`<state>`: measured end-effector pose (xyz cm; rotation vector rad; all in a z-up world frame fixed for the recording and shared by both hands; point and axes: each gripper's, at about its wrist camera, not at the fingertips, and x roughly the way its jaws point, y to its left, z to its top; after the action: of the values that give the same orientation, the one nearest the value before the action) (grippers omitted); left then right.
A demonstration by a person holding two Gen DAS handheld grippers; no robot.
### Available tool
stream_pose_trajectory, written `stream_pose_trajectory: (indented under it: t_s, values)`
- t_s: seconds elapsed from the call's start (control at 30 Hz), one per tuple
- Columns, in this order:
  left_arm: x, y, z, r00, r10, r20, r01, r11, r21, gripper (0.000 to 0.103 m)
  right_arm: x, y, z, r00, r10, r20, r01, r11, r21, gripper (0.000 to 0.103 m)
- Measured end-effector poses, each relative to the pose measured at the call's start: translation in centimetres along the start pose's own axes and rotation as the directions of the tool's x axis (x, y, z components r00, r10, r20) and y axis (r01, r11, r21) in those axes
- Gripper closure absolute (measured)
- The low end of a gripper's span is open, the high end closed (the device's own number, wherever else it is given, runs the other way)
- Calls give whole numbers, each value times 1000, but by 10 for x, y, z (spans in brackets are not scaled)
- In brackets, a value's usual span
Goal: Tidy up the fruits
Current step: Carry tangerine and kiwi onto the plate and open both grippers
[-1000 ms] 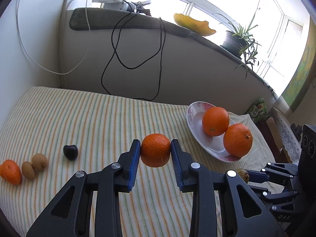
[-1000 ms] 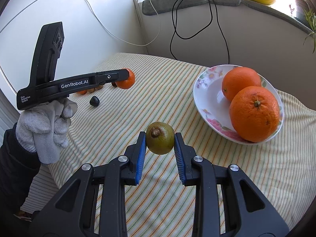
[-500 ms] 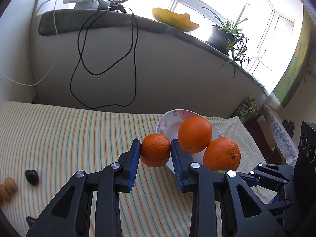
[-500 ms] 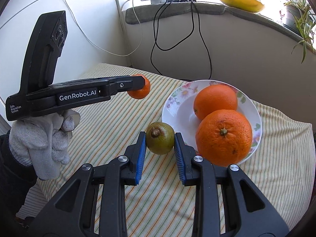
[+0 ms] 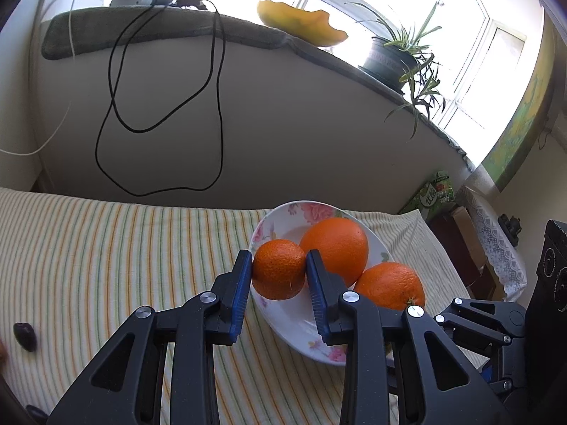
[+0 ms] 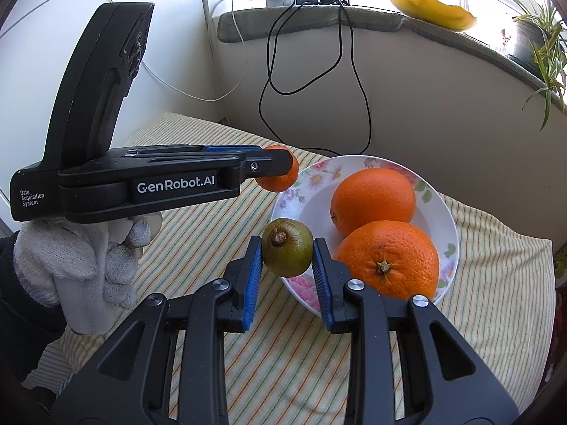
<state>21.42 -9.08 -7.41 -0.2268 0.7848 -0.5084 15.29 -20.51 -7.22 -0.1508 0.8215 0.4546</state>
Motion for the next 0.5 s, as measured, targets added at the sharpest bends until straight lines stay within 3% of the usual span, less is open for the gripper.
stream_pose_trajectory:
  t_s: [0.33,0.5]
  values:
    - [3,-9,6,1000,-8,9,8,1000,11,67,0,-4,1,1000,-29,3,29,1000,-4,70]
    - [-3,-6,7,1000,-1,15,0,1000,7,66,-6,0,1,999,-40,31,41,999,-20,49]
